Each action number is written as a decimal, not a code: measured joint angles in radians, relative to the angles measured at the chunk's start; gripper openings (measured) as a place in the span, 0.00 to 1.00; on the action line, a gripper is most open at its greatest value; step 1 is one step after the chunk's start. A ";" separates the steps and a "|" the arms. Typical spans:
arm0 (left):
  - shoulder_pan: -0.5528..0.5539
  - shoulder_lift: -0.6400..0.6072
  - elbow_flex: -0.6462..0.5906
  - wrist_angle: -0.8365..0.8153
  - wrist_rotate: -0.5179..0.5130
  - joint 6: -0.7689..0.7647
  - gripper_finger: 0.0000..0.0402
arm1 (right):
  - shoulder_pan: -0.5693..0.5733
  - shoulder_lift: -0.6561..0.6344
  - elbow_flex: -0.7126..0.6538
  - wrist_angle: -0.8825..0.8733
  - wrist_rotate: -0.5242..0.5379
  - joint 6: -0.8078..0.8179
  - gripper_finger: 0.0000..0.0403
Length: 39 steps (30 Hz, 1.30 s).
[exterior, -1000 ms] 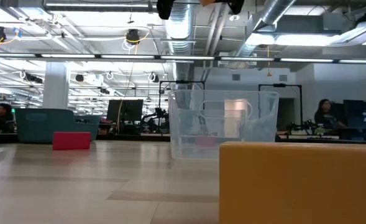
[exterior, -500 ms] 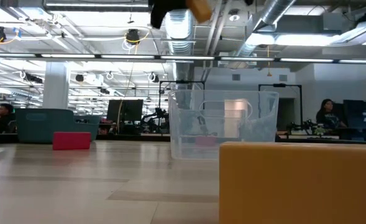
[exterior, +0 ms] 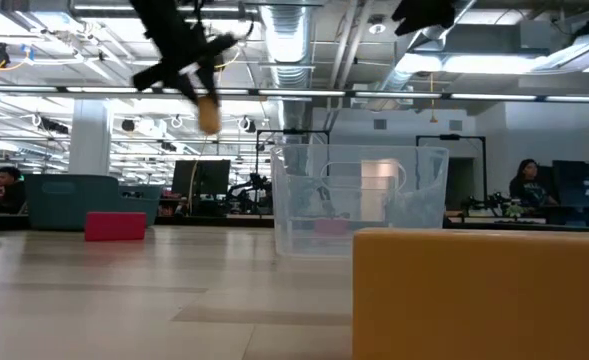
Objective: Sort & place blocks by color
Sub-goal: Put the top right orange block into the blue bin
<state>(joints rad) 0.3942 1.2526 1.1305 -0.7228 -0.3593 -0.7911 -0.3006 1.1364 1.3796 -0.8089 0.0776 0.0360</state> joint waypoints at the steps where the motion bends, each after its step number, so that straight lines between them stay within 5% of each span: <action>1: 0.026 0.001 0.000 -0.056 0.006 -0.008 0.27 | -0.013 0.006 -0.001 0.002 0.000 0.000 0.57; 7: 0.184 0.052 -0.011 -0.286 -0.034 0.072 0.27 | -0.045 0.064 -0.028 0.005 -0.048 -0.003 0.57; 11: 0.274 0.057 -0.048 -0.272 -0.040 0.164 0.27 | -0.051 0.098 -0.028 0.002 -0.050 0.023 0.56; 17: 0.412 0.058 -0.147 -0.240 0.088 0.197 0.27 | -0.064 0.113 -0.028 0.005 -0.053 0.038 0.55; 27: 0.472 0.058 -0.350 -0.073 0.215 0.188 0.27 | -0.135 0.113 -0.028 0.027 -0.053 0.040 0.55; 39: 0.506 0.057 -0.428 0.022 0.217 0.193 0.31 | -0.137 0.113 -0.027 0.024 -0.056 0.046 0.55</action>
<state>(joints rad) 0.9005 1.3098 0.7023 -0.7008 -0.1420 -0.5979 -0.4372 1.2491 1.3521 -0.7853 0.0216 0.0820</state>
